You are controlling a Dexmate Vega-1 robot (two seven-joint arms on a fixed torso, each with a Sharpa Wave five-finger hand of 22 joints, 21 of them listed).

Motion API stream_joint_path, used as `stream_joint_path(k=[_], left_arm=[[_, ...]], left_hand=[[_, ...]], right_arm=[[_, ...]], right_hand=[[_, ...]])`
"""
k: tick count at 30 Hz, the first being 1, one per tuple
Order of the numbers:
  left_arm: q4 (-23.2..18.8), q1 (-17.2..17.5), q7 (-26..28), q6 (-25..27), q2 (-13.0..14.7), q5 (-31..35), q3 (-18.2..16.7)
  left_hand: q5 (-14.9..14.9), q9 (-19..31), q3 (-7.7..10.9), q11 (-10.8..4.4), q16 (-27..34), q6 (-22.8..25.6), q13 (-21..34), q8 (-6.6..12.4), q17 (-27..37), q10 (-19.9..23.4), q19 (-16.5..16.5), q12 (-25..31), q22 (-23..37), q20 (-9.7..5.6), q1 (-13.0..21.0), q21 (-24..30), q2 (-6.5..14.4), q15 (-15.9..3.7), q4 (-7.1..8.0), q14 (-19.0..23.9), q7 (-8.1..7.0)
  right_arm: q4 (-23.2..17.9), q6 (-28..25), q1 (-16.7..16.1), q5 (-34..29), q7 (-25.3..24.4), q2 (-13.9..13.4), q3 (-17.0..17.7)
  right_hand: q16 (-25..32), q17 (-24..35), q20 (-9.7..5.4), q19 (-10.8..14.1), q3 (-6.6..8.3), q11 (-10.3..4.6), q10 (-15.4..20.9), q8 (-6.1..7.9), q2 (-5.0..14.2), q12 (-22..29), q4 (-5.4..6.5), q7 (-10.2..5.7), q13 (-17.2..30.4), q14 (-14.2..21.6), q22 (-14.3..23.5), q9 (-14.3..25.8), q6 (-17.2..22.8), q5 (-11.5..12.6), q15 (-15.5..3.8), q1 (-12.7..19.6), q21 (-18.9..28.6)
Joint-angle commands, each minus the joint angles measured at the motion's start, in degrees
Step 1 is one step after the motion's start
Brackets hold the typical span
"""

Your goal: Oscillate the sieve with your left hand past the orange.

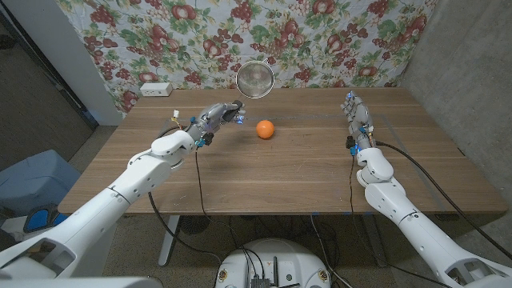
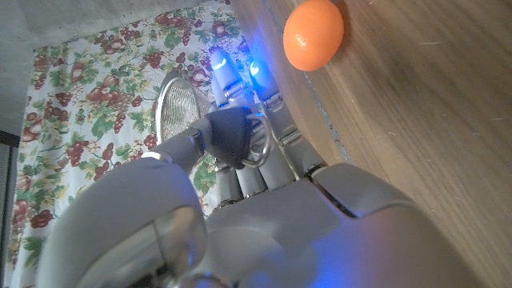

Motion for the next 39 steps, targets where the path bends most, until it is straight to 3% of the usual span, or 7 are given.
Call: stream_joint_path(k=[1, 14, 19, 20, 23, 27, 39], left_arm=[[2.9, 0.0, -3.3, -5.5, -1.2, 2.4, 0.4], [1.2, 0.5, 0.6, -1.7, -1.4, 2.0, -0.2], [-0.2, 1.1, 4.1, 2.1, -1.8, 0.1, -1.0], [-0.3, 1.2, 4.5, 2.5, -2.0, -0.3, -1.1], [-0.4, 1.1, 4.7, 3.4, -2.1, -1.2, -1.2], [0.7, -0.1, 1.8, 4.0, -1.3, -1.2, -0.4], [-2.1, -0.7, 6.7, 14.2, -0.8, -6.6, -1.6]], left_hand=[[0.7, 0.3, 0.94, -2.96, -0.4, 5.1, 0.4, 0.55, 0.0, 1.0, -0.2, 0.3, 0.1, -5.71, -0.8, -0.2, 0.0, -2.19, 1.77, -2.9, -4.82], [1.4, 0.2, 0.52, -2.81, -0.4, 5.3, 0.9, 0.93, 0.1, 1.3, -0.1, 0.5, 0.0, -5.86, -1.3, -0.7, -0.1, -2.37, 2.34, -3.0, -4.98], [1.7, -0.1, 0.58, -2.41, 0.9, 5.7, 1.0, 1.18, 0.5, 3.3, 2.0, 1.2, 0.3, -6.02, -0.6, 0.1, 1.0, -2.45, 1.32, -0.6, -2.24], [1.7, -0.3, 0.74, -2.26, 1.2, 5.5, 0.8, 0.93, 0.5, 4.1, 2.7, 1.4, 0.3, -6.28, -0.2, 0.4, 1.2, -2.45, 0.71, 0.0, -0.87], [1.5, -0.7, 1.03, -1.93, 1.7, 5.0, 0.5, 0.37, 0.6, 4.8, 3.7, 1.6, 0.3, -6.49, 0.4, 0.8, 1.4, -2.44, -0.14, 1.0, 0.82], [0.8, -1.1, 2.02, -1.33, 2.1, 4.7, 0.0, -0.31, 0.5, 5.6, 4.1, 1.7, 0.4, -6.53, 1.6, 1.3, 1.9, -2.41, -1.78, 1.9, 4.73], [-0.2, -1.5, 2.55, -0.54, 2.6, 4.5, -0.5, -0.75, 0.6, 6.9, 4.8, 2.1, 0.5, -6.17, 2.1, 2.1, 2.0, -2.16, -2.39, 3.1, 6.06]], right_arm=[[0.2, -0.2, 0.3, -0.1, 0.1, 0.0, -0.1], [0.4, -0.2, 0.5, 0.0, 0.1, 0.1, -0.1], [0.7, -0.2, 0.6, 0.1, 0.2, 0.1, -0.1], [0.7, -0.3, 0.6, 0.2, 0.1, 0.2, -0.1], [0.8, -0.3, 0.6, 0.1, 0.2, 0.1, -0.1], [0.9, -0.3, 0.7, 0.1, 0.1, 0.2, -0.1], [1.3, 0.0, 0.9, 0.2, 0.1, 0.4, 0.0]], right_hand=[[0.4, 0.0, -0.17, 0.5, 0.4, -0.11, 0.2, 0.22, 0.4, 0.3, -0.06, 0.15, 0.2, 0.2, 0.2, 0.1, 0.4, 0.4, 0.3, 0.1, -0.4], [0.4, -0.1, -0.17, 0.5, 0.43, -0.25, 0.3, 0.23, 0.39, 0.3, -0.05, 0.09, 0.2, 0.2, 0.2, 0.1, 0.4, 0.4, 0.35, 0.0, -0.6], [0.4, -0.1, -0.14, 0.6, 0.45, -0.06, 0.3, 0.26, 0.39, 0.3, -0.04, -0.09, 0.2, 0.2, 0.2, 0.1, 0.5, 0.3, 0.29, 0.0, -0.7], [0.4, -0.1, -0.12, 0.6, 0.45, -0.06, 0.3, 0.25, 0.38, 0.3, -0.04, -0.11, 0.2, 0.1, 0.2, 0.1, 0.5, 0.3, 0.34, 0.0, -0.8], [0.4, -0.2, -0.13, 0.6, 0.46, -0.08, 0.3, 0.27, 0.38, 0.3, -0.04, -0.12, 0.2, 0.1, 0.2, 0.1, 0.5, 0.3, 0.31, -0.1, -0.9], [0.4, -0.2, -0.14, 0.6, 0.47, 0.02, 0.3, 0.27, 0.38, 0.3, -0.04, -0.11, 0.2, 0.1, 0.2, 0.1, 0.5, 0.3, 0.29, -0.1, -1.0], [0.4, -0.3, -0.13, 0.7, 0.49, -0.01, 0.2, 0.3, 0.37, 0.3, -0.03, 0.01, 0.2, 0.1, 0.2, 0.1, 0.6, 0.3, 0.27, -0.1, -1.2]])
